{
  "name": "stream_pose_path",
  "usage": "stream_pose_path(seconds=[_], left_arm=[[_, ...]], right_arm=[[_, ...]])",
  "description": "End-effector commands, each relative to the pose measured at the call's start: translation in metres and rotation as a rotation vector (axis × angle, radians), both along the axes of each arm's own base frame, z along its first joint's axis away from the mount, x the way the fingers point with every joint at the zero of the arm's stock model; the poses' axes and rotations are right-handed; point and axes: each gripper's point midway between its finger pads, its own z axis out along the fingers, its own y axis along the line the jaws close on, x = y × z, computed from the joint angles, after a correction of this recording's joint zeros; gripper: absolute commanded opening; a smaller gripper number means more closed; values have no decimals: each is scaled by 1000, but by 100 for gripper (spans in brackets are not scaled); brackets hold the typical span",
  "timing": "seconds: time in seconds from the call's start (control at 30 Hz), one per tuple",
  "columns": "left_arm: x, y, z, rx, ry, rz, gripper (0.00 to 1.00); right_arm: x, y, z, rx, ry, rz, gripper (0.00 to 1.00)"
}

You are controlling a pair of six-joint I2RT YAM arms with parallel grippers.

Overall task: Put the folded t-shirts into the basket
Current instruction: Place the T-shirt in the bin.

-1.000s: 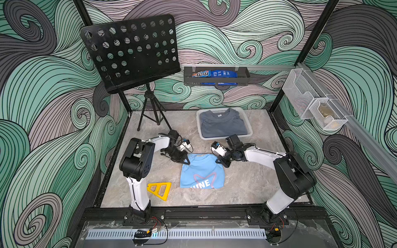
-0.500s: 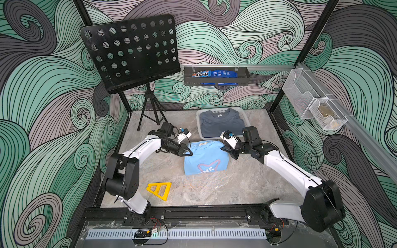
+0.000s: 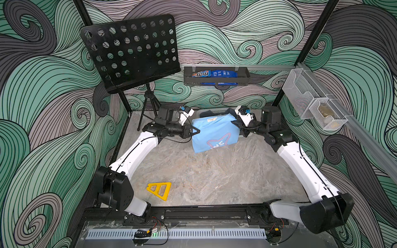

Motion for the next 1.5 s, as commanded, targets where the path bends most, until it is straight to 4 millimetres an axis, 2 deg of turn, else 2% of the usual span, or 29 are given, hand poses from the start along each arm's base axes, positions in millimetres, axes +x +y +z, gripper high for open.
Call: stream_pose_path(seconds=[0.0,0.17,0.37,0.47,0.63,0.83,0.93,1.23,1.47], left_arm=[[34,-16,15,-1,-33,75,0],[73,-45,7,31,3,97,0],[112,-74,-13,67,58,89,0],[124,-83,-24,83,88,67,0],[128,-88,-44,114,140,44,0],[112,-87,-53,156,158,23,0],[111,-87,-61,180,152,22,0],[129,-87,-83,220,144,44,0],[154,-82,-101,237,143,90,0]], right_arm=[[31,-23,10,5,6,-110,0],[70,-42,15,2,19,-192,0],[115,-69,-3,13,87,-293,0],[128,-80,-18,16,129,-323,0],[130,-84,-40,-3,180,-328,0],[117,-87,-50,-24,212,-329,0],[113,-89,-56,-28,226,-335,0],[120,-91,-81,-34,259,-354,0],[142,-94,-97,-30,269,-375,0]])
